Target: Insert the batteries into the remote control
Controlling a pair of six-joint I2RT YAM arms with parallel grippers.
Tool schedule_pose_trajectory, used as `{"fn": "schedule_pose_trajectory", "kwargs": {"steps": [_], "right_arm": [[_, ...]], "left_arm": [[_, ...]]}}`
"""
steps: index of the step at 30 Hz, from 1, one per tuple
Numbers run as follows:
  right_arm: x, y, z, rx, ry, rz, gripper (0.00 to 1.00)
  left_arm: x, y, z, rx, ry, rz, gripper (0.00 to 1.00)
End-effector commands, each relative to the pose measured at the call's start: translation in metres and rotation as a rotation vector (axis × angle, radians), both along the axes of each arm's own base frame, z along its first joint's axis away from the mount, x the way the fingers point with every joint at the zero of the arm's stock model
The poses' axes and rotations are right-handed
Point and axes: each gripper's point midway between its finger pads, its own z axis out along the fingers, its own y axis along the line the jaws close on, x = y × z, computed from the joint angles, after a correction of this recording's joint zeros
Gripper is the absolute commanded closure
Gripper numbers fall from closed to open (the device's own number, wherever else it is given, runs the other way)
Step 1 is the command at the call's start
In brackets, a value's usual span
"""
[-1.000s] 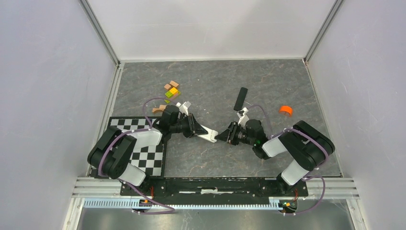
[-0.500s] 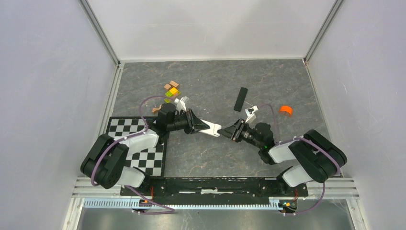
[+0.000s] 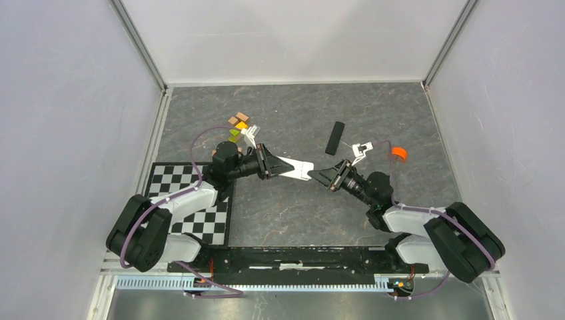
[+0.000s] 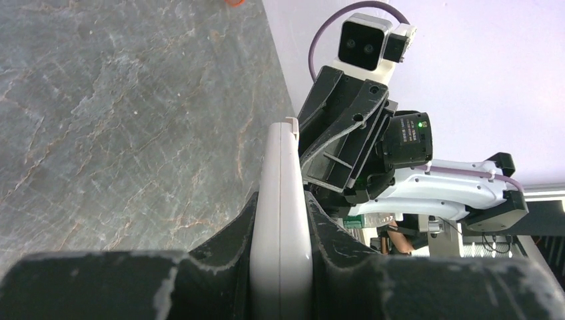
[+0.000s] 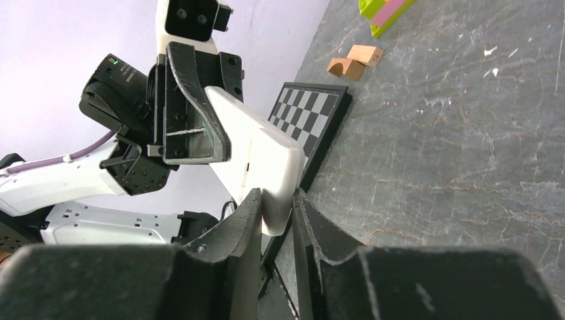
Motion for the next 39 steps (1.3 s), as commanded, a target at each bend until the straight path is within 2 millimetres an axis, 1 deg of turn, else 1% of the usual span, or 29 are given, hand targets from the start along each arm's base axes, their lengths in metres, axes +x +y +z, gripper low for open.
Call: {"fn": "schedule_pose_trajectory", "kwargs": {"steps": [1,4,8,14,15,22,27,32,33,35,38,39], "right_arm": [[0.007,-0.005,-0.012,-0.105,0.026,-0.033,0.76],[0.006,-0.003,0.002,-0.084,-0.013,-0.018,0.78],[0.005,0.0,0.012,-0.056,-0.016,0.001,0.81],[0.0,0.005,0.028,0.006,-0.007,0.043,0.97],[0.0,0.006,0.029,0.002,-0.003,0.048,1.0],[-0.004,0.009,0.04,0.009,-0.032,0.079,1.0],[-0.008,0.009,0.042,0.018,-0.015,0.098,1.0],[-0.001,0.005,0.043,-0.026,-0.059,0.061,1.0],[0.002,0.005,0.041,-0.04,-0.062,0.051,0.97],[0.006,0.004,0.036,-0.066,-0.061,0.033,0.88],[0.011,0.002,0.027,-0.09,-0.041,0.011,0.77],[0.013,0.002,0.025,-0.099,-0.033,0.002,0.75]], "left_arm": [[-0.006,-0.005,0.063,-0.147,-0.176,-0.042,0.98],[-0.006,-0.007,0.067,-0.163,-0.186,-0.046,0.98],[-0.005,-0.007,0.071,-0.181,-0.193,-0.046,0.98],[-0.003,-0.007,0.072,-0.194,-0.237,-0.039,0.98],[-0.002,-0.007,0.073,-0.196,-0.244,-0.038,0.98],[0.0,-0.007,0.07,-0.19,-0.283,-0.031,0.98],[0.003,-0.008,0.068,-0.19,-0.288,-0.025,0.98],[0.005,-0.01,0.068,-0.204,-0.234,-0.023,0.98],[0.004,-0.01,0.069,-0.213,-0.22,-0.028,0.98],[0.002,-0.011,0.074,-0.245,-0.19,-0.04,0.98],[-0.003,-0.01,0.084,-0.288,-0.17,-0.06,0.98],[-0.004,-0.01,0.086,-0.295,-0.165,-0.063,0.98]]}}
